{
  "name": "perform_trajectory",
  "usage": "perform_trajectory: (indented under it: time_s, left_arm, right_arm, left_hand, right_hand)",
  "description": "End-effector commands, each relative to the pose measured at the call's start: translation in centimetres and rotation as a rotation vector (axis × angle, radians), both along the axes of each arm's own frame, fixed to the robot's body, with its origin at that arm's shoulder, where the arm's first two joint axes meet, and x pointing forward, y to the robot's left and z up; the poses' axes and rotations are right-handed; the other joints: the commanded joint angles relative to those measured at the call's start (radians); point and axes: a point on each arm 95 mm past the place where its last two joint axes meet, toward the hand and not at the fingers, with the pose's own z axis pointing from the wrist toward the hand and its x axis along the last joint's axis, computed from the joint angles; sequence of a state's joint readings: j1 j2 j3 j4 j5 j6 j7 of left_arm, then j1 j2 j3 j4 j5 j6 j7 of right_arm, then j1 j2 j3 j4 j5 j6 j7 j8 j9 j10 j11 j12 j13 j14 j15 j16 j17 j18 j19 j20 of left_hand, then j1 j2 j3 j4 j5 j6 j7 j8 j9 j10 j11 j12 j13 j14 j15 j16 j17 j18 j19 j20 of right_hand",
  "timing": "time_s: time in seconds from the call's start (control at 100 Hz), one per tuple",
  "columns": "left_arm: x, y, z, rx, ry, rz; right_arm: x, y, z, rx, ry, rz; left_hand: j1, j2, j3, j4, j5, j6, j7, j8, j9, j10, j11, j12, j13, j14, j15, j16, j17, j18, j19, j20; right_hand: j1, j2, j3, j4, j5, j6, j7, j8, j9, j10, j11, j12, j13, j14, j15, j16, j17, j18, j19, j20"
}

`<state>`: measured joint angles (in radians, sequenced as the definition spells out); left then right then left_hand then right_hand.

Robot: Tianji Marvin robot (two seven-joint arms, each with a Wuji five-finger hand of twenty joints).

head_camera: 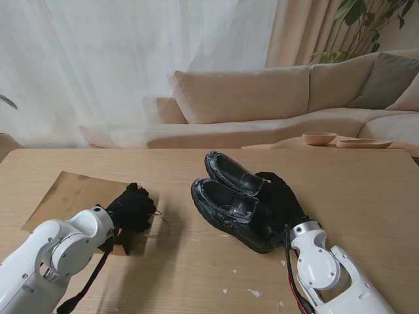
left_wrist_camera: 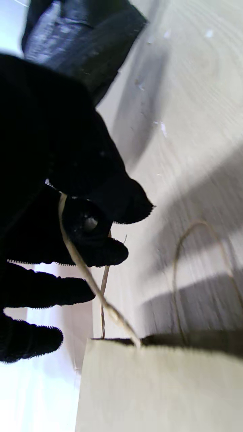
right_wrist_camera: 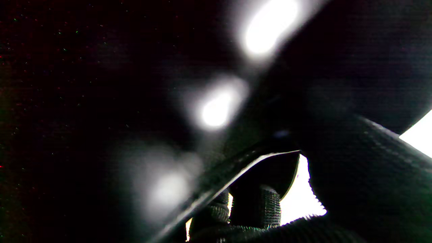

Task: Bag the shoes

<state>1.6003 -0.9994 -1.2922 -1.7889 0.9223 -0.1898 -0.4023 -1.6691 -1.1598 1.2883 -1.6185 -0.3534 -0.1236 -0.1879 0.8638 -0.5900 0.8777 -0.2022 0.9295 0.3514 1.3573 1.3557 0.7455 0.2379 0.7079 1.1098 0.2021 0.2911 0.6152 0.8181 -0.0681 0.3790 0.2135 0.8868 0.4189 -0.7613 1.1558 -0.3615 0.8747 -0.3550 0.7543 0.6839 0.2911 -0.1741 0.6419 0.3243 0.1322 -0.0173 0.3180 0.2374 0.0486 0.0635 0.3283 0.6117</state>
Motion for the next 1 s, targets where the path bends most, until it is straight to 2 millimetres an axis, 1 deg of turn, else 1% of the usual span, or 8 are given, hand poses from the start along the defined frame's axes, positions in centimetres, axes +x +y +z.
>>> perform_trajectory:
  time_s: [0.0, 0.06, 0.09, 0.13, 0.27, 0.32, 0.61, 0.99]
  left_arm:
    - [-0.3, -0.3, -0.1, -0.037, 0.022, 0.015]
    - [-0.4, -0.4, 0.0, -0.075, 0.028, 0.029]
    - [-0.4, -0.4, 0.0, -0.093, 0.03, 0.035]
    - [-0.5, -0.4, 0.1, -0.12, 0.033, 0.042]
    - [-0.6, -0.5, 0.4, -0.187, 0.041, 0.05]
    - [-0.7, -0.5, 0.6, -0.204, 0.042, 0.05]
    - [-0.4, -0.6, 2.4, -0.294, -0.003, 0.034]
    - [0.5, -2.1, 5.1, -0.388, -0.035, -0.01]
  right_arm:
    - [-0.2, 0.8, 1.2, 0.009, -0.021, 0.038]
    - [-0.5, 0.8, 1.3, -0.005, -0.011, 0.047]
    - [-0.6, 0.8, 1.3, -0.011, -0.005, 0.052]
    - [-0.8, 0.8, 1.4, -0.019, 0.005, 0.058]
    - [-1.6, 0.8, 1.5, -0.056, 0.037, 0.102]
    - [-1.8, 0.9, 1.5, -0.066, 0.044, 0.118]
    - [-2.6, 1.4, 1.2, -0.117, 0.083, 0.196]
    - [-1.4, 2.8, 0.0, -0.109, 0.112, 0.263]
  left_hand:
    - [-0.024, 0.07, -0.013, -0.024, 0.091, 0.078, 0.048, 0.036, 0.043, 0.02, 0.031, 0.013, 0.007, 0.042, 0.022, 0.0, -0.018, 0.03, 0.006, 0.014]
    - [-0.034, 0.13, -0.032, -0.019, 0.128, 0.093, 0.027, 0.071, 0.05, 0.045, 0.037, 0.013, 0.0, 0.053, 0.022, 0.006, -0.03, 0.024, 0.005, 0.018]
    - [-0.035, 0.17, -0.053, -0.003, 0.15, 0.106, 0.01, 0.092, 0.046, 0.058, 0.045, 0.005, -0.007, 0.055, 0.021, 0.01, -0.035, 0.019, 0.004, 0.02]
    - [-0.025, 0.192, -0.058, -0.003, 0.168, 0.125, -0.01, 0.103, 0.052, 0.076, 0.046, 0.006, -0.011, 0.06, 0.022, 0.014, -0.043, 0.016, 0.003, 0.021]
    - [-0.023, 0.277, -0.095, 0.005, 0.189, 0.132, -0.035, 0.136, 0.053, 0.099, 0.048, 0.011, -0.028, 0.065, 0.022, 0.027, -0.058, 0.001, 0.002, 0.025]
    - [-0.017, 0.295, -0.121, 0.014, 0.192, 0.131, -0.043, 0.154, 0.044, 0.102, 0.052, 0.004, -0.038, 0.062, 0.021, 0.034, -0.061, -0.002, 0.003, 0.028]
    - [-0.019, 0.31, -0.138, 0.024, 0.184, 0.127, -0.056, 0.169, 0.026, 0.109, 0.061, 0.013, -0.048, 0.059, 0.031, 0.051, -0.06, -0.003, 0.008, 0.035]
    - [-0.041, 0.307, -0.125, 0.034, 0.182, 0.12, -0.069, 0.185, 0.024, 0.107, 0.057, 0.003, -0.045, 0.063, 0.031, 0.057, -0.056, 0.003, 0.014, 0.047]
  right_hand:
    - [0.043, 0.099, 0.106, 0.024, 0.093, -0.172, 0.111, 0.086, 0.043, -0.034, 0.051, 0.024, 0.005, -0.029, 0.016, 0.007, 0.005, -0.017, 0.014, 0.006]
    - [0.047, 0.102, 0.101, 0.024, 0.091, -0.167, 0.111, 0.087, 0.044, -0.032, 0.051, 0.024, 0.006, -0.027, 0.02, 0.009, 0.008, -0.015, 0.016, 0.007]
    - [0.051, 0.104, 0.1, 0.025, 0.09, -0.163, 0.112, 0.088, 0.047, -0.029, 0.052, 0.025, 0.007, -0.026, 0.022, 0.01, 0.01, -0.015, 0.017, 0.007]
    - [0.056, 0.105, 0.095, 0.026, 0.088, -0.157, 0.114, 0.09, 0.051, -0.027, 0.052, 0.025, 0.007, -0.026, 0.028, 0.013, 0.013, -0.014, 0.018, 0.007]
    - [0.064, 0.113, 0.086, 0.029, 0.086, -0.15, 0.116, 0.091, 0.054, -0.022, 0.05, 0.024, 0.005, -0.023, 0.035, 0.017, 0.016, -0.014, 0.019, 0.006]
    - [0.067, 0.113, 0.084, 0.029, 0.086, -0.15, 0.116, 0.09, 0.055, -0.022, 0.049, 0.024, 0.004, -0.022, 0.036, 0.018, 0.016, -0.015, 0.019, 0.006]
    - [0.072, 0.12, 0.074, 0.032, 0.082, -0.144, 0.117, 0.092, 0.052, -0.018, 0.046, 0.024, 0.004, -0.021, 0.038, 0.018, 0.017, -0.014, 0.02, 0.004]
    - [0.075, 0.122, 0.072, 0.034, 0.081, -0.145, 0.117, 0.097, 0.048, -0.02, 0.047, 0.025, 0.003, -0.021, 0.037, 0.018, 0.016, -0.017, 0.02, 0.001]
